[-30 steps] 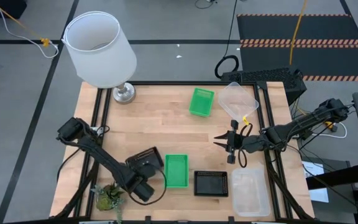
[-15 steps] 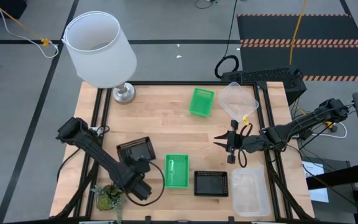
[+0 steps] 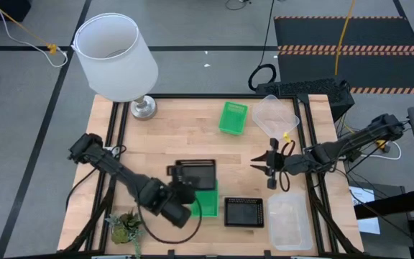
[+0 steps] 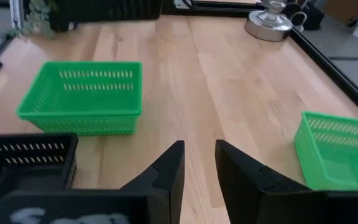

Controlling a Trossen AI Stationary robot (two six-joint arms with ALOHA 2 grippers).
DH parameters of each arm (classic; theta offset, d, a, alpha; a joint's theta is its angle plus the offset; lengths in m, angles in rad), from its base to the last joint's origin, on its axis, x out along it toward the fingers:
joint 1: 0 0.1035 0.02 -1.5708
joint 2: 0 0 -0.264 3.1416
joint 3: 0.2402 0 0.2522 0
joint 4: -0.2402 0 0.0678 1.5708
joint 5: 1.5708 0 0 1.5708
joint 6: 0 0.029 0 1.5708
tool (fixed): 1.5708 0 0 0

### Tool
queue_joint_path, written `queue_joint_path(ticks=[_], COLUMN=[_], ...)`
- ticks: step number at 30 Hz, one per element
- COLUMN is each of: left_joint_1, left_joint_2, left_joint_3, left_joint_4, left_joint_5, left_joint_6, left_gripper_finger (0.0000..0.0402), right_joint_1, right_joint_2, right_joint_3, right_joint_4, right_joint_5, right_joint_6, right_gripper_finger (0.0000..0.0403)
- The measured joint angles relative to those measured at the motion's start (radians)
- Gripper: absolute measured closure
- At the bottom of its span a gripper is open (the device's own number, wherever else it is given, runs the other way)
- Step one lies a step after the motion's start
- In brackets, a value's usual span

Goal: Stack baskets by color
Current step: Stack the left black bin on top of the right stacked black bins

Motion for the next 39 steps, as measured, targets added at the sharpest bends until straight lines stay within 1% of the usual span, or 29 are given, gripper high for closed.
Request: queue_joint_path(ticks=[3,5,10,13,16,20,25,29,32,35,39], left_joint_1=[0.042,0.064,0.085,0.098,0.101,0.097,0.082,0.066,0.058,0.058,0.059], left_joint_2=[0.0,0.001,0.022,0.067,0.121,0.221,0.336,0.423,0.455,0.468,0.476], left_joint_3=[-0.002,-0.007,-0.007,-0.007,0.022,0.11,0.257,0.362,0.395,0.39,0.386], left_joint_4=[0.104,0.214,0.419,0.53,0.598,0.588,0.581,0.547,0.55,0.542,0.525], left_joint_5=[-0.007,-0.004,0.003,0.021,0.07,0.122,0.159,0.21,0.24,0.244,0.246], left_joint_6=[0.093,0.151,0.293,0.329,0.355,0.356,0.347,0.317,0.261,0.199,0.174], left_gripper_finger=[0.0396,0.0393,0.0396,0.0394,0.0391,0.0396,0.0389,0.0396,0.0392,0.0387,0.0396], right_joint_1=[0.01,0.021,0.028,0.028,0.028,0.027,0.028,0.027,0.028,0.028,0.028], right_joint_2=[-0.047,-0.075,-0.126,-0.149,-0.166,-0.182,-0.195,-0.206,-0.214,-0.217,-0.219], right_joint_3=[0.012,0.012,0.012,0.012,0.012,0.012,0.013,0.013,0.013,0.013,0.013], right_joint_4=[-0.048,-0.071,-0.172,-0.253,-0.309,-0.347,-0.361,-0.369,-0.372,-0.372,-0.37], right_joint_5=[0.001,0.002,0.042,0.083,0.087,0.088,0.088,0.115,0.116,0.117,0.117], right_joint_6=[0.049,0.073,0.139,0.182,0.214,0.224,0.219,0.219,0.22,0.22,0.223], right_gripper_finger=[0.0316,0.0316,0.0316,0.0316,0.0316,0.0316,0.0316,0.0316,0.0316,0.0316,0.0316])
